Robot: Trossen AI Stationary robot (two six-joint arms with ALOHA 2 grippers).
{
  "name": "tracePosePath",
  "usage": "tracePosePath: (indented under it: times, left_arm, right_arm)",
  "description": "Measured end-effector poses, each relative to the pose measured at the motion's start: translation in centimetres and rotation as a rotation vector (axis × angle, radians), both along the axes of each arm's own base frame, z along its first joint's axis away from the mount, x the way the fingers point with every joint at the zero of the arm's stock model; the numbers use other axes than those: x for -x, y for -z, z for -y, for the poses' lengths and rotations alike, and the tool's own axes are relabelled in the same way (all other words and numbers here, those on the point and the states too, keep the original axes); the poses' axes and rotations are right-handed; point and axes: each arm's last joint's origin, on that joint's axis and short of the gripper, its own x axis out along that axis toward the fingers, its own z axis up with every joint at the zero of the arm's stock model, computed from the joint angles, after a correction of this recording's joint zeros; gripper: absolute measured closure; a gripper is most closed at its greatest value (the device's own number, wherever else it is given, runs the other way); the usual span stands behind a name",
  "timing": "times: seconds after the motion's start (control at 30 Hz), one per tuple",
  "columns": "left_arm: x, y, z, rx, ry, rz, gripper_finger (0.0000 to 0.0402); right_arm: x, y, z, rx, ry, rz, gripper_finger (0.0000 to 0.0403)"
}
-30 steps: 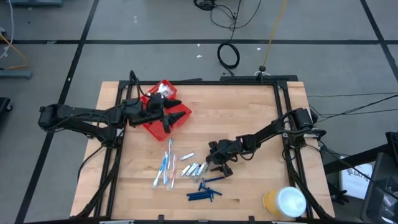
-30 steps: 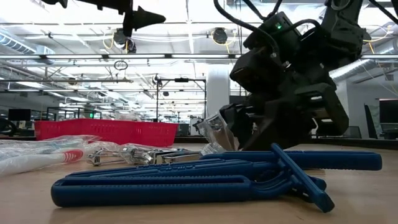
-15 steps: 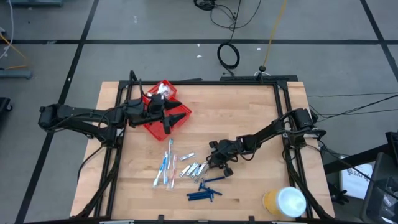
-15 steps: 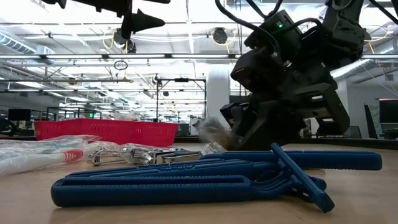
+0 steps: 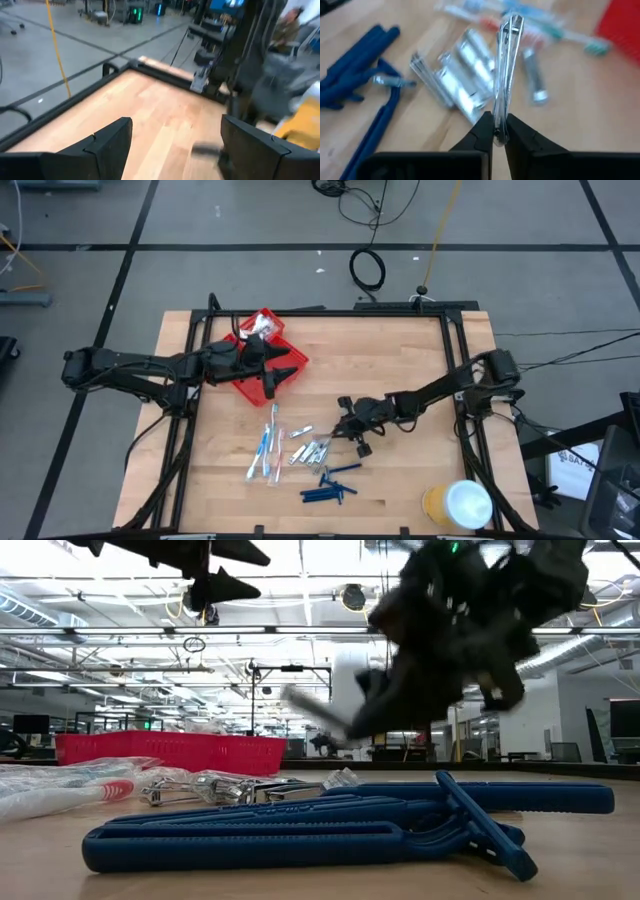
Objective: Pick & Place Travel size toiletries
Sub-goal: Put the nail cutter into the horizontal left red bin
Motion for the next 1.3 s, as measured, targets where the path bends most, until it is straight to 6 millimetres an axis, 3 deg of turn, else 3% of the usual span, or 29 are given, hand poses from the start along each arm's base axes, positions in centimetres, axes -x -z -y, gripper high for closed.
tracePosePath:
  times: [0.27,0.5,0.67,0.8,0.9,1.07,1.3]
  left_arm:
    - [-1.2,2.0,-0.1,-0.046,0.014,-0.129,0.0105]
    - [-2.0,2.2,-0.3,-0.199,0.044,-0.135,0.0105]
    - [-2.0,2.5,-1.9,-0.231,-0.021,-0.017,0.0105]
    - [-3.2,5.3,-3.1,-0.144,-0.024,-0.02,0.0105]
    - [-4.7,6.7,-3.0,-0.152,0.066,-0.012,0.0105]
    - [-6.7,7.5,-1.7,-0.279,0.256,0.135,0.0105]
    - [-7.6,7.8,-1.6,-0.324,0.241,0.213,0.0105]
  right_arm:
    - [1.2,-5.1,3.2,0.143,0.201,0.131,0.0386]
    - [3.7,-4.2,8.0,0.078,0.413,0.237,0.0386]
    - [5.7,-3.4,10.4,-0.073,0.495,0.392,0.0386]
    - [6.1,-3.2,10.6,-0.127,0.482,0.463,0.0386]
    - [5.9,-3.5,10.3,-0.122,0.463,0.506,0.0386]
    - [5.8,-3.7,10.0,-0.125,0.446,0.525,0.0386]
    - [5.7,-4.0,9.2,-0.148,0.37,0.557,0.0386]
